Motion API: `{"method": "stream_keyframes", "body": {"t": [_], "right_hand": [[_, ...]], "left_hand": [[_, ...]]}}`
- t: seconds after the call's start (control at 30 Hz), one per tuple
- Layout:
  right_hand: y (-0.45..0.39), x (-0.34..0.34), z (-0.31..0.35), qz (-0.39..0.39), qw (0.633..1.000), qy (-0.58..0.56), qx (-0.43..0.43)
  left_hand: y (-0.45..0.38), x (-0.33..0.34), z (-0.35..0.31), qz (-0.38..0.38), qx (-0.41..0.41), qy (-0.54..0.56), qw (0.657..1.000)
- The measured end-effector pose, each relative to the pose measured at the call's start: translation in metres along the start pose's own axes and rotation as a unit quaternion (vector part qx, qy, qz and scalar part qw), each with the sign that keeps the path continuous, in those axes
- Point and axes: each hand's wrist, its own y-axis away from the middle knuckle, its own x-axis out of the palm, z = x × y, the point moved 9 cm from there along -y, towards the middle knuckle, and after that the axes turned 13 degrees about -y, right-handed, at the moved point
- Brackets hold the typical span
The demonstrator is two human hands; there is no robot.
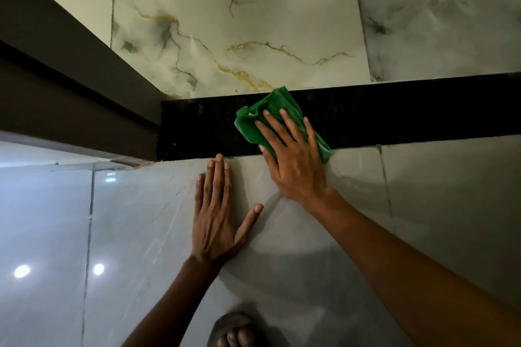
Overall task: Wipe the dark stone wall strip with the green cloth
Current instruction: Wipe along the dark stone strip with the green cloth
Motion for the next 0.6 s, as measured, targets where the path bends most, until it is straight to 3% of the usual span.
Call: {"method": "stream_keyframes", "body": {"t": [0.6], "right_hand": [[-0.006, 0.000, -0.004, 0.028, 0.999, 0.007, -0.015]], "left_hand": [[0.014, 0.004, -0.013, 0.022, 0.030, -0.033, 0.999]]}}
